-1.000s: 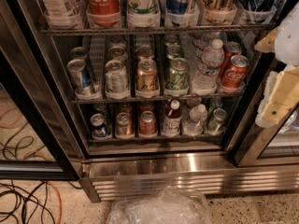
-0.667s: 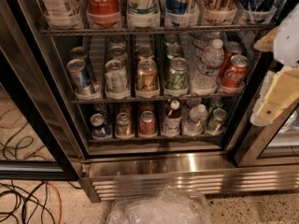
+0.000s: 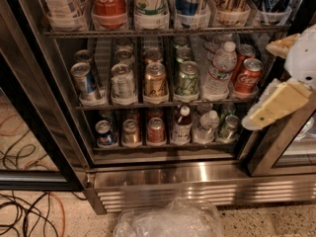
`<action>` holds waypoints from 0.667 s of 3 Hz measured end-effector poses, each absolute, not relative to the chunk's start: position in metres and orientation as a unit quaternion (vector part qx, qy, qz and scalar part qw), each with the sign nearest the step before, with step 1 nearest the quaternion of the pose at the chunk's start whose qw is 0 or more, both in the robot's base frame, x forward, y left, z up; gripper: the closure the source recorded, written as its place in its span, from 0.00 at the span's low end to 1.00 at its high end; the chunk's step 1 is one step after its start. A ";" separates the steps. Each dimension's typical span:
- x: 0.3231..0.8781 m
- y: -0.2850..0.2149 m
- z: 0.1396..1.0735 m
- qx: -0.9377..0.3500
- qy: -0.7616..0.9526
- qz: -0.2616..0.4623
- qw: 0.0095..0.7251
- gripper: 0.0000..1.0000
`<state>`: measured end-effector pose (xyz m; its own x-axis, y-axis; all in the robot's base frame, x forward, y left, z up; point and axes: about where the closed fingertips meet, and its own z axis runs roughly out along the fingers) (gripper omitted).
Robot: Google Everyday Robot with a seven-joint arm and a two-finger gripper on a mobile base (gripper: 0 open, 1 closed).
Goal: Pick pepsi can from top shelf of fridge
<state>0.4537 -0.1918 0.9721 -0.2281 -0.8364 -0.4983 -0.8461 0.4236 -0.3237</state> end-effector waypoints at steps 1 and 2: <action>0.469 -0.181 0.974 -0.510 0.768 0.023 0.387 0.00; 0.483 -0.173 0.971 -0.475 0.752 0.042 0.455 0.00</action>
Offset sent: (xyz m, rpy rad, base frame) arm 0.0575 0.0208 0.0111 0.4825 -0.3900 -0.1248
